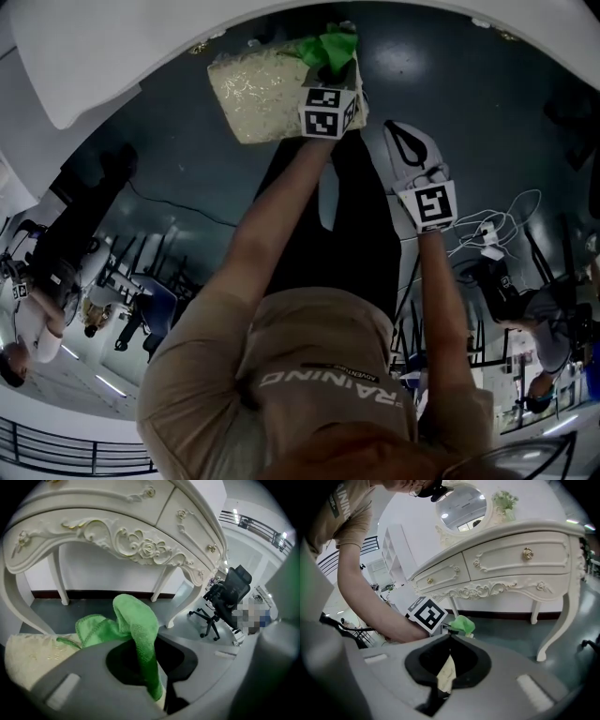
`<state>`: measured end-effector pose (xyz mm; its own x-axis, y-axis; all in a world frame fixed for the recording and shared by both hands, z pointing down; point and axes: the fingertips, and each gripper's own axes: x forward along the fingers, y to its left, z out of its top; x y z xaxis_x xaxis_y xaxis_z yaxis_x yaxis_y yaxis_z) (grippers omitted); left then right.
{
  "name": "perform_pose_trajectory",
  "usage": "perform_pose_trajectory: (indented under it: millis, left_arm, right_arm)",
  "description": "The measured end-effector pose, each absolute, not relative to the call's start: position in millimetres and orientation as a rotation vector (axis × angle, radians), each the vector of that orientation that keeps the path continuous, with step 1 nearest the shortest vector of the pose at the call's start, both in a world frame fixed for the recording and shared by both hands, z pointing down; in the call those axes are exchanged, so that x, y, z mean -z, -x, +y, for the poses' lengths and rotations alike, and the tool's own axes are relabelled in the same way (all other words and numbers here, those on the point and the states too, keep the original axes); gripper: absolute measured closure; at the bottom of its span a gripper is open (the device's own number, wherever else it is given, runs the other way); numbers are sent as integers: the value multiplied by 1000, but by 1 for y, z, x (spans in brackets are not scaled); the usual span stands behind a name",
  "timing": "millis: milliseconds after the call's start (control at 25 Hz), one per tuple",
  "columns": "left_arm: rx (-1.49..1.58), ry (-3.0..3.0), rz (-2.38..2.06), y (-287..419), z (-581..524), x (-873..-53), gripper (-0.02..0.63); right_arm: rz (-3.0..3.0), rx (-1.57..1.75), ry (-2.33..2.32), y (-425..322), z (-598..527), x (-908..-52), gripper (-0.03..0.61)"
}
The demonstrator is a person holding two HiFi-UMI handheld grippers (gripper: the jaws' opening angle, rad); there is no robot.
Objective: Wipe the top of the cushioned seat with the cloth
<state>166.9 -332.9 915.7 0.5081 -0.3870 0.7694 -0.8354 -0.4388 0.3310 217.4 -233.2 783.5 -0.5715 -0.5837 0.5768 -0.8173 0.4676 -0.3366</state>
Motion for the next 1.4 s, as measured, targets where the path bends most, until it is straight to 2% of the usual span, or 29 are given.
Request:
perform_pose_trajectory:
  millis: [240,520,680,1120,1400]
  left_arm:
    - [-715,-2122,-737,-218,-309,-886,566]
    - [-634,-2221,-690,-183,-300,-827,566]
    - [-643,-2241,-790,-113,-296,-811,566]
    - [-668,-2029,-1206,141,-272,-813,566]
    - [-714,-1932,-1301,238,-263,-836,566]
  right_arm:
    - [-2304,-840,-1203,-239,-219,-777,577]
    - [-2340,-790,-1149,-196,-211,-758,577]
    - [-2377,-758,-1103,-143,-213,-744,577]
    - [-2452,-715,-921,24,-203,-731,577]
    - [-2441,-724,-886,81,-198,-724,577]
